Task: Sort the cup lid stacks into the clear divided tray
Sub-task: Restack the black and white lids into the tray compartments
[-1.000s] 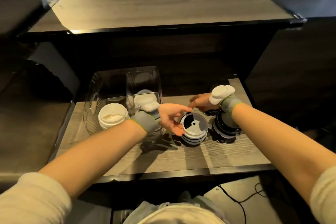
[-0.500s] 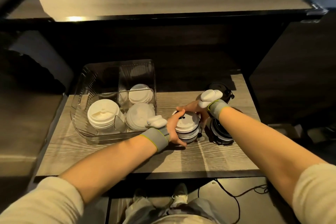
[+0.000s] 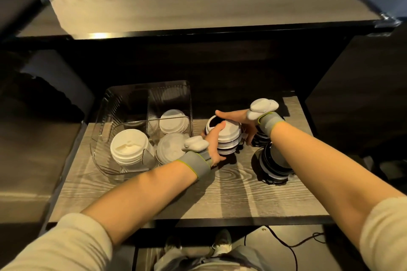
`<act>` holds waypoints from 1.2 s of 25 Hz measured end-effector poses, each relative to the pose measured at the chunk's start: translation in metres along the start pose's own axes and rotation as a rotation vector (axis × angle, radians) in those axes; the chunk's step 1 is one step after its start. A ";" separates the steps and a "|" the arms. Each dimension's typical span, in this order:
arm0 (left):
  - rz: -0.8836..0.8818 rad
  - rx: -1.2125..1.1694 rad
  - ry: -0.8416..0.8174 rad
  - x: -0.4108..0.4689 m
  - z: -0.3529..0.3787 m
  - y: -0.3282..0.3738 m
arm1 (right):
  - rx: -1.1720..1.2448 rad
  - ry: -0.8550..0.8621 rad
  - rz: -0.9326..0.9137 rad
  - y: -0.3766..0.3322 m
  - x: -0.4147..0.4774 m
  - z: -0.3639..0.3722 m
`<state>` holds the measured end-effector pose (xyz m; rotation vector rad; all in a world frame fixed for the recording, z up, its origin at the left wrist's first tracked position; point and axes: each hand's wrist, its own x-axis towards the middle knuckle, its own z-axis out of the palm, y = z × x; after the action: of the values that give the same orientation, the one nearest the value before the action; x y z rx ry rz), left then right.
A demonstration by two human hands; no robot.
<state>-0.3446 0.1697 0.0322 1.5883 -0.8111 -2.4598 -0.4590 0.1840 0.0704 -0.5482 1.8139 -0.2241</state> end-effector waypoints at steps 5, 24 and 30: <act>0.182 -0.035 -0.026 -0.012 0.009 0.029 | 0.072 0.081 -0.071 -0.013 -0.024 -0.024; 0.577 -0.097 0.051 -0.060 -0.115 0.128 | -0.470 0.478 -0.913 -0.132 -0.053 0.059; 0.585 -0.214 0.048 -0.067 -0.166 0.142 | -0.363 0.456 -0.921 -0.167 -0.050 0.088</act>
<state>-0.1980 0.0106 0.1035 1.1271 -0.8249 -2.0024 -0.3224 0.0728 0.1560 -1.6917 1.9185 -0.6891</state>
